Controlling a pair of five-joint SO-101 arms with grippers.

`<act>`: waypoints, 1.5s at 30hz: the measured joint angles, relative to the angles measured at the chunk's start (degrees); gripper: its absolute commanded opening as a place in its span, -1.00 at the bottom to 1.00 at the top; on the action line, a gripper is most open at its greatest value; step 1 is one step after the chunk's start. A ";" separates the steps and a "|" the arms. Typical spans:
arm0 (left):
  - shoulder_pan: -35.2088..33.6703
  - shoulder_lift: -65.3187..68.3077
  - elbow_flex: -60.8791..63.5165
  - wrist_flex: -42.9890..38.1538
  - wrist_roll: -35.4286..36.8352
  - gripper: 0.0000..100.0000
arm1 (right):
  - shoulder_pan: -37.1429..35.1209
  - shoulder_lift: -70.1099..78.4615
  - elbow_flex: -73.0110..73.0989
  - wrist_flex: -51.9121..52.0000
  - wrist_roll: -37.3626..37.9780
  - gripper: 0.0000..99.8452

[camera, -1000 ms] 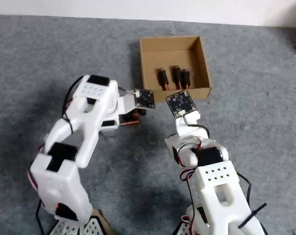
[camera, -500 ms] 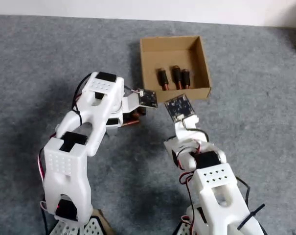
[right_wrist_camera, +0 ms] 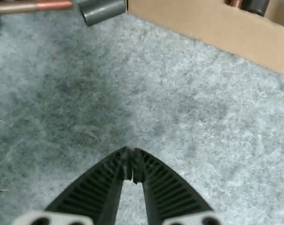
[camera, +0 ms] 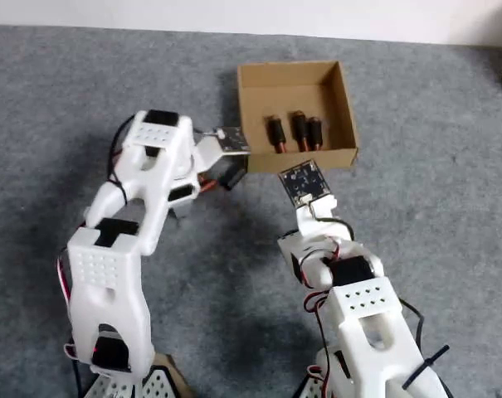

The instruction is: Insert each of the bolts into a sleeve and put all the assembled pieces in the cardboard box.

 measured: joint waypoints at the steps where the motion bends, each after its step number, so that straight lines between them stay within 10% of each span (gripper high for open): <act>1: -0.09 0.00 -0.09 1.49 -1.58 -0.99 | 0.00 0.00 0.00 0.00 0.00 -0.99; 15: -4.75 -4.48 -5.01 13.63 -20.57 -0.99 | 0.00 0.00 0.26 0.00 0.00 -0.99; 27: -4.84 -8.18 2.29 13.63 -22.77 -0.99 | 0.00 0.00 0.26 0.00 0.00 -0.99; 38: -5.63 -8.18 3.08 11.69 -21.89 -0.99 | 0.00 0.00 0.26 0.00 0.00 -0.99; 45: -5.63 -8.18 2.99 5.98 -2.11 -0.99 | 0.00 0.00 0.26 0.00 0.00 -0.99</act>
